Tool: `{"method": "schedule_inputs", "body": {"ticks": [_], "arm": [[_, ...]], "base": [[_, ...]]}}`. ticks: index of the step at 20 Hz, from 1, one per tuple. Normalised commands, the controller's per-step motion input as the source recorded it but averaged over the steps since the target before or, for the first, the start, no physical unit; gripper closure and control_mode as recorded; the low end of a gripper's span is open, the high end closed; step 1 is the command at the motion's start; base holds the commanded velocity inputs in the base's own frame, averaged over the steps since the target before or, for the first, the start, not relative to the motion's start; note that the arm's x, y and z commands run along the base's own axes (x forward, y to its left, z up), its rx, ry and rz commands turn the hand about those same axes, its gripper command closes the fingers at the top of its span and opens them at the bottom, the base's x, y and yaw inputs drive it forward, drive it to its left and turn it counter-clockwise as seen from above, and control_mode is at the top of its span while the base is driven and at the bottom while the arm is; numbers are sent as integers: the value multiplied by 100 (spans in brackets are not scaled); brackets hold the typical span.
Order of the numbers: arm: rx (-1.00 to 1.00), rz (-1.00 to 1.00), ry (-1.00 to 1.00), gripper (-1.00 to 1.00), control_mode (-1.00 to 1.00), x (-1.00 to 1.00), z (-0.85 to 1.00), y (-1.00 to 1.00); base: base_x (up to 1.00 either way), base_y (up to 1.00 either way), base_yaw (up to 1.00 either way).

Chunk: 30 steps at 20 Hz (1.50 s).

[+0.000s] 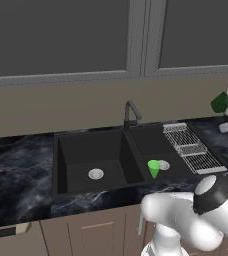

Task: Move any existing items from the left basin to the right basin for drying. Then move the measuring cup from the counter to the left basin of the sink for washing.

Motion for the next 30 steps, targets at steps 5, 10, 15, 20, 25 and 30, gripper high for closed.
{"method": "schedule_inputs", "body": {"ticks": [5,10,15,20,25,30], "arm": [[-11,20,0,100,-100,0,7,58],[-15,20,0,100,-100,-1,9,62],[-15,20,0,100,-100,0,5,63],[-15,20,0,100,-100,0,1,66],[-12,20,0,100,-100,0,0,58],[-11,19,0,100,-100,0,0,58]], "base": [[0,0,0],[0,0,0],[0,0,0],[0,0,0],[0,0,0],[0,0,0]]}}
